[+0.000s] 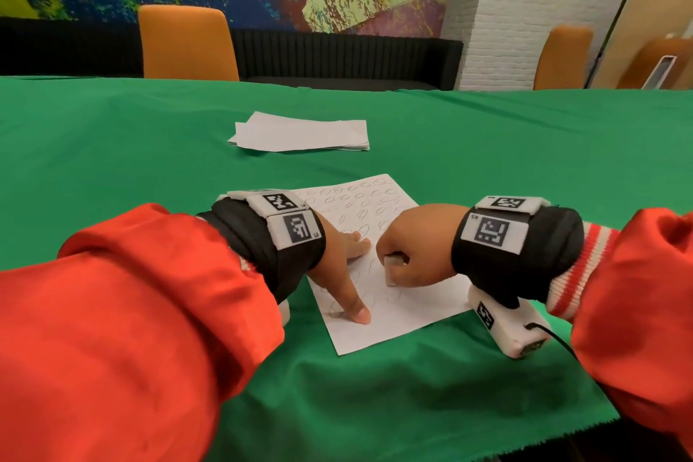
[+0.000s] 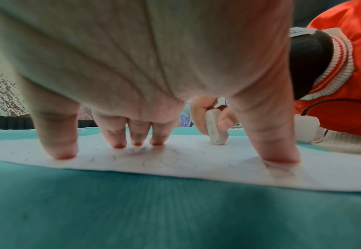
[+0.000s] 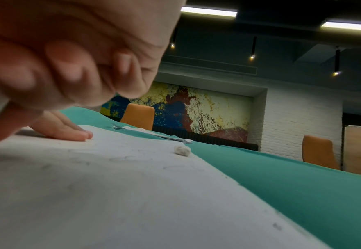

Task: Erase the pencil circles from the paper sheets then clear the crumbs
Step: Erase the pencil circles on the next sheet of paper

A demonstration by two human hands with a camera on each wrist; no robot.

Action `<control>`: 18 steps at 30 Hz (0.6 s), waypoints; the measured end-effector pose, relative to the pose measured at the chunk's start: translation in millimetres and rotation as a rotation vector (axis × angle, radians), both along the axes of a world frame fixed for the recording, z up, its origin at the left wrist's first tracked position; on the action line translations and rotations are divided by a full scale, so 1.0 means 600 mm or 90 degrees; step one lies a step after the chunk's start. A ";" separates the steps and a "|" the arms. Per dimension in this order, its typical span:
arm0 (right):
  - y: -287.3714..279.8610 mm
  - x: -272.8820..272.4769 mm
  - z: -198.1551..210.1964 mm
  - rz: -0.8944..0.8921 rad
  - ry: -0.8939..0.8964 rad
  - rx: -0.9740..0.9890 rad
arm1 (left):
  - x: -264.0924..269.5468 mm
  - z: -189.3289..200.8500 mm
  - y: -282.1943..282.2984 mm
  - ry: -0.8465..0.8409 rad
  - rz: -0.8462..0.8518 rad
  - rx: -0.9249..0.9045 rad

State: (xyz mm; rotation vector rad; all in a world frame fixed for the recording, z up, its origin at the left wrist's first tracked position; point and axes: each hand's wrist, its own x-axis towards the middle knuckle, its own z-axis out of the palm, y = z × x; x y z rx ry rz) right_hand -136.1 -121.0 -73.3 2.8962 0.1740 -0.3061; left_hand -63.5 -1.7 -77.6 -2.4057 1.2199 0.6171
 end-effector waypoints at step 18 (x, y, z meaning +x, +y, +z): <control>-0.001 -0.002 0.001 -0.030 -0.004 -0.014 | -0.005 0.003 0.000 -0.002 0.011 0.008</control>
